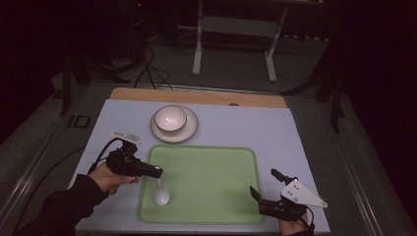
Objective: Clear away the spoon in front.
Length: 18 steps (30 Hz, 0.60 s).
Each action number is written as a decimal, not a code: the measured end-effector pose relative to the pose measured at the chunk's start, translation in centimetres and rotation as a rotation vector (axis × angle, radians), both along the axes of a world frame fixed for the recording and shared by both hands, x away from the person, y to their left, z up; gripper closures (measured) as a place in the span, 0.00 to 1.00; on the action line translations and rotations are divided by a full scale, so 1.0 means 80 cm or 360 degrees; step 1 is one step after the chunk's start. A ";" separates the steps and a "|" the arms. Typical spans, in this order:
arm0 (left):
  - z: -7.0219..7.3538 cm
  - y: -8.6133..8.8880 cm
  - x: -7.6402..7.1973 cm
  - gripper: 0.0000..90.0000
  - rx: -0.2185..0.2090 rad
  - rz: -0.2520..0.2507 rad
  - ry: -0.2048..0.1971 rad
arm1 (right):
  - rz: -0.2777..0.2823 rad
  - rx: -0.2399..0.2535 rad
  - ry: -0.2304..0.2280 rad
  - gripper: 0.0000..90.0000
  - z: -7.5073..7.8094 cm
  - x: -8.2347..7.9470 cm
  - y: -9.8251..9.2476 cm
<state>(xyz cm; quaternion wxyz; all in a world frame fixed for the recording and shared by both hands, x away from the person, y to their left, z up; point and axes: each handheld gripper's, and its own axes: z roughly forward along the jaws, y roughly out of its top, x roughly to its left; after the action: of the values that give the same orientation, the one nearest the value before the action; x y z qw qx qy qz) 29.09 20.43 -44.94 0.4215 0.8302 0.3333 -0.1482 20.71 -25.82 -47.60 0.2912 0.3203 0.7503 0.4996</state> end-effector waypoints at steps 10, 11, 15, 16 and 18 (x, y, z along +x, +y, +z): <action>-0.023 0.000 0.004 0.93 0.0102 -0.0036 0.0124 | 0.0001 -0.0006 -0.0003 0.14 0.000 0.000 0.000; -0.027 0.000 0.007 0.93 0.0087 -0.0030 0.0174 | -0.0001 -0.0004 0.0000 0.14 0.000 0.000 0.000; -0.032 -0.006 0.012 0.93 0.0066 -0.0034 0.0151 | -0.0002 -0.0002 0.0006 0.14 -0.001 0.001 0.000; -0.033 -0.008 0.013 0.93 0.0056 -0.0029 0.0146 | -0.0001 -0.0004 0.0007 0.14 -0.001 0.001 0.000; -0.038 -0.011 0.015 0.92 0.0034 -0.0016 0.0118 | 0.0002 -0.0005 0.0004 0.14 0.000 0.001 0.000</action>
<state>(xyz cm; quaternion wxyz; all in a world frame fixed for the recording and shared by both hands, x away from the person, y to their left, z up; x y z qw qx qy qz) 30.30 19.54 -47.99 0.3993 0.8302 0.3461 -0.1774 20.76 -25.80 -47.63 0.2903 0.3201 0.7516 0.4983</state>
